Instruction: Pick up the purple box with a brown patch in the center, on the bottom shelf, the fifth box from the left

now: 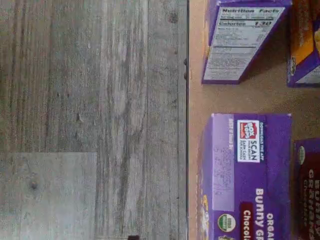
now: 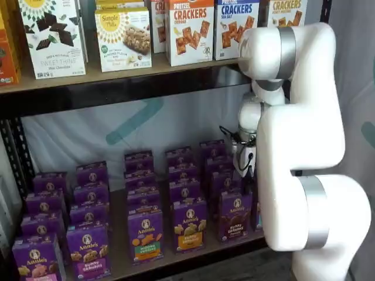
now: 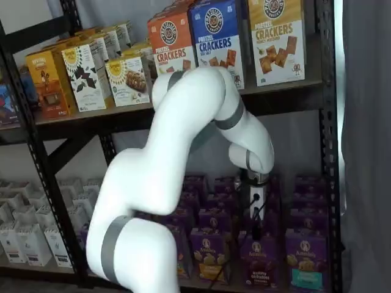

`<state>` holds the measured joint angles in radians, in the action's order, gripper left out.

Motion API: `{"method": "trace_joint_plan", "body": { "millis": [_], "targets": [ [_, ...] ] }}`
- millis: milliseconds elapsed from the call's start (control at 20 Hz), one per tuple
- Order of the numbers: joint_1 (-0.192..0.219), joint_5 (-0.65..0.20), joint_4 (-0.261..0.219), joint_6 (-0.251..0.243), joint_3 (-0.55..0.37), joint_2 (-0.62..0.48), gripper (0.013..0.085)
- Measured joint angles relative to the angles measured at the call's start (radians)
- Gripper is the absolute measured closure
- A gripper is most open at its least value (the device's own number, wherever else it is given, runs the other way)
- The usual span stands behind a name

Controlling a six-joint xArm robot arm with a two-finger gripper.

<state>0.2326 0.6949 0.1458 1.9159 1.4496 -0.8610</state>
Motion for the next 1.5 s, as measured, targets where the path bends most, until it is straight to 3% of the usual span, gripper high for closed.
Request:
{"method": "trace_joint_plan", "body": {
  "millis": [450, 1100, 1500],
  "targets": [
    [-0.001, 0.04, -0.01, -0.01, 0.081, -0.069, 0.013],
    [0.003, 0.004, -0.043, -0.029, 0.095, -0.123, 0.013],
    [-0.004, 0.046, 0.006, 0.004, 0.155, -0.169, 0.013]
  ]
}}
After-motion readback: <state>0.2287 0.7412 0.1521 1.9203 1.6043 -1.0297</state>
